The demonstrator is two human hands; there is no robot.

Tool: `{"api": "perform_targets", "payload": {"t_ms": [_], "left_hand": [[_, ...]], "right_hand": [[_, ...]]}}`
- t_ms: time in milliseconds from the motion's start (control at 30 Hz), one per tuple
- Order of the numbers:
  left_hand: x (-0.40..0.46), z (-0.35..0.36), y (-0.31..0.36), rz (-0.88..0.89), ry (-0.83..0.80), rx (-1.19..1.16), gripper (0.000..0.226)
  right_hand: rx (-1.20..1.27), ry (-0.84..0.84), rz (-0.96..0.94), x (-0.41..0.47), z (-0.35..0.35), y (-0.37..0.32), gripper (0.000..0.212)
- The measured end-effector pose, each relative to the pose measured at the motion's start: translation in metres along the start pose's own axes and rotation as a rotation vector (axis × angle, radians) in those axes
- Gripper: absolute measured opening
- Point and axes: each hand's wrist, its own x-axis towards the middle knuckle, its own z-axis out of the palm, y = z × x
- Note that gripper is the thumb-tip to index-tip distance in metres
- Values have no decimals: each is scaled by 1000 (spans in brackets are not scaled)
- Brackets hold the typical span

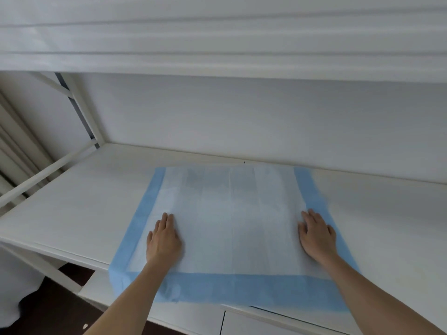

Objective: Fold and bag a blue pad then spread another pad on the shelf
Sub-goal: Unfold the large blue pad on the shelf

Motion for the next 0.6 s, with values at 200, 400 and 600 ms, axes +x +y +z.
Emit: {"api": "perform_targets", "payload": {"t_ms": [200,400,600], "left_hand": [[0,-5,-8,-19,-89,1,59],[10,-15,-12,-19,-194,-1,64],[12,-21,-11,-23,-217,9,62]], "right_hand": [[23,23,6,7,0,-6,46],[-8,50,-17,2,3,-3,45],[12,31,-20,5,0,-6,45]]}}
